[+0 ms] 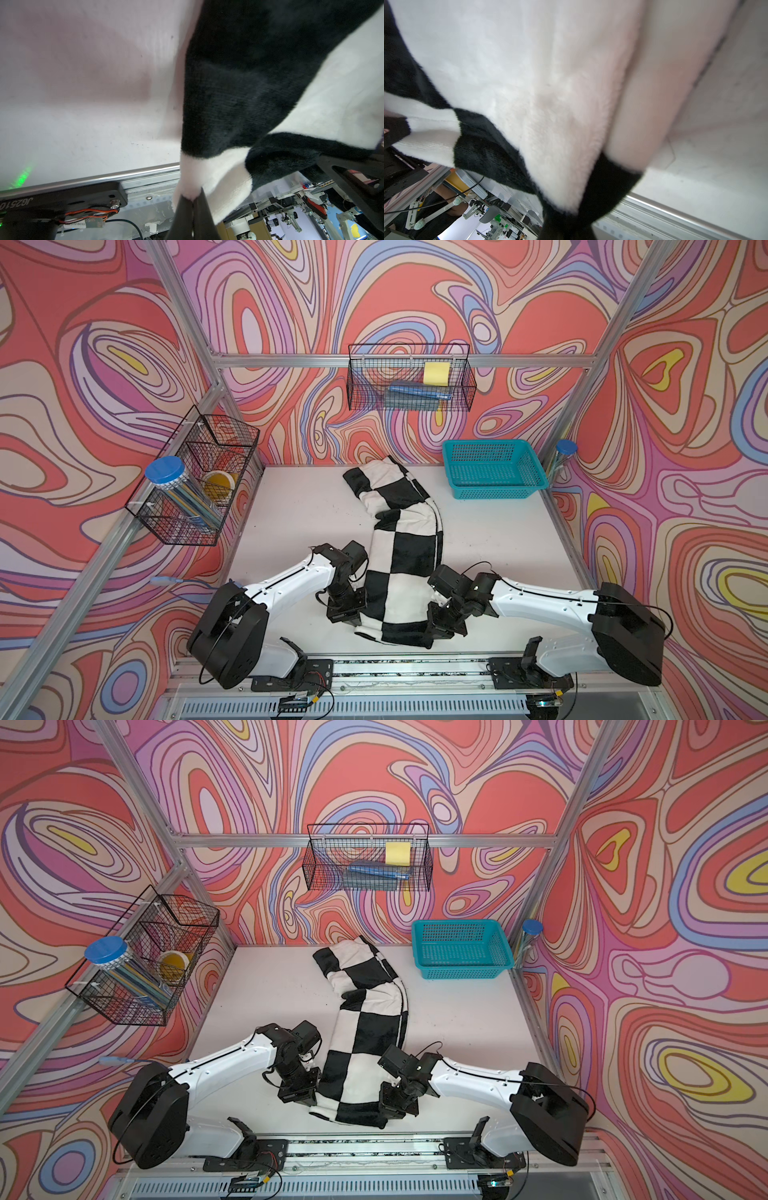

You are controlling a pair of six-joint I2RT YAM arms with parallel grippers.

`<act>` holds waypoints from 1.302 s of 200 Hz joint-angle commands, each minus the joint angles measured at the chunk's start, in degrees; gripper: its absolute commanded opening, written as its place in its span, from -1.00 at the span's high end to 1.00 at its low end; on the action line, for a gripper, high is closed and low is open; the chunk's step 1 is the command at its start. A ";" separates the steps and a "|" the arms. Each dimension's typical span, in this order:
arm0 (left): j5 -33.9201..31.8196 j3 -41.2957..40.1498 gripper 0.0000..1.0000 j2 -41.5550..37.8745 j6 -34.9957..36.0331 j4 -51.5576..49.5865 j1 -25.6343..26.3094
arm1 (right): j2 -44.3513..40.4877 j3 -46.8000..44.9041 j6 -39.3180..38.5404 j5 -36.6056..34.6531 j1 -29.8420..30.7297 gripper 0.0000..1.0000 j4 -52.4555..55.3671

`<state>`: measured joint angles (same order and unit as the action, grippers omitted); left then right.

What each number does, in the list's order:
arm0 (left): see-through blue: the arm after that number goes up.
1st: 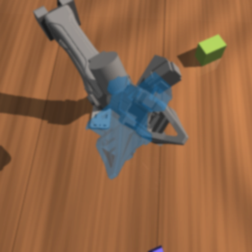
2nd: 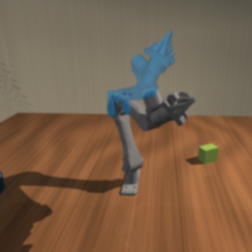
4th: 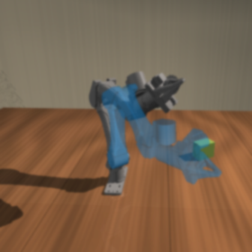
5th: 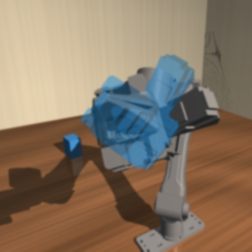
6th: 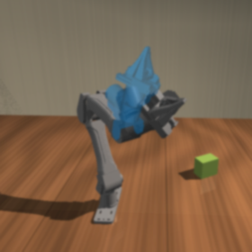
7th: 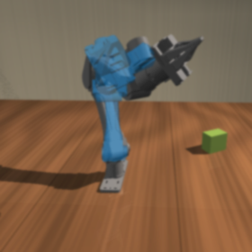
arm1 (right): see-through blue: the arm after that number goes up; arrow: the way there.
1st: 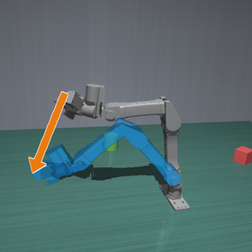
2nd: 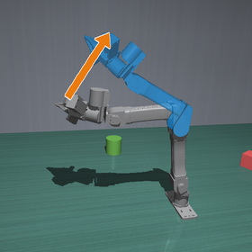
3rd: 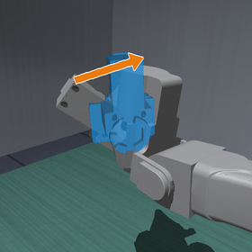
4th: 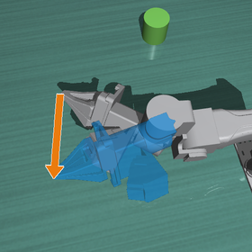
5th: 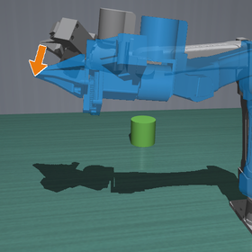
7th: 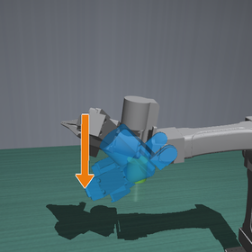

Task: Roll up the pillowcase
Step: Roll the pillowcase at the center of the board.

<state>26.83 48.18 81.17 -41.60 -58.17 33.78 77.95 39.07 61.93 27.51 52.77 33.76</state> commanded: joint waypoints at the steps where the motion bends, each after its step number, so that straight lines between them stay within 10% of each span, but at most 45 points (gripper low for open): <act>1: -0.76 2.35 1.00 2.14 3.51 -4.04 -0.28 | -3.98 -1.28 0.79 0.53 -2.69 1.00 1.20; 196: -5.61 15.91 1.00 20.11 10.98 -2.19 -9.37 | 9.96 5.58 -10.81 3.56 -19.54 1.00 0.46; 218: -6.67 17.75 1.00 21.34 11.97 -2.57 -10.07 | 11.57 7.04 -11.41 4.04 -19.64 0.63 0.35; 260: -7.05 21.83 0.03 21.17 12.05 -2.97 -10.48 | 14.47 8.71 -11.15 3.52 -19.81 0.31 -0.33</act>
<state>22.06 67.53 102.85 -30.37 -59.86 23.73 90.32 46.59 51.35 33.04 33.58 33.89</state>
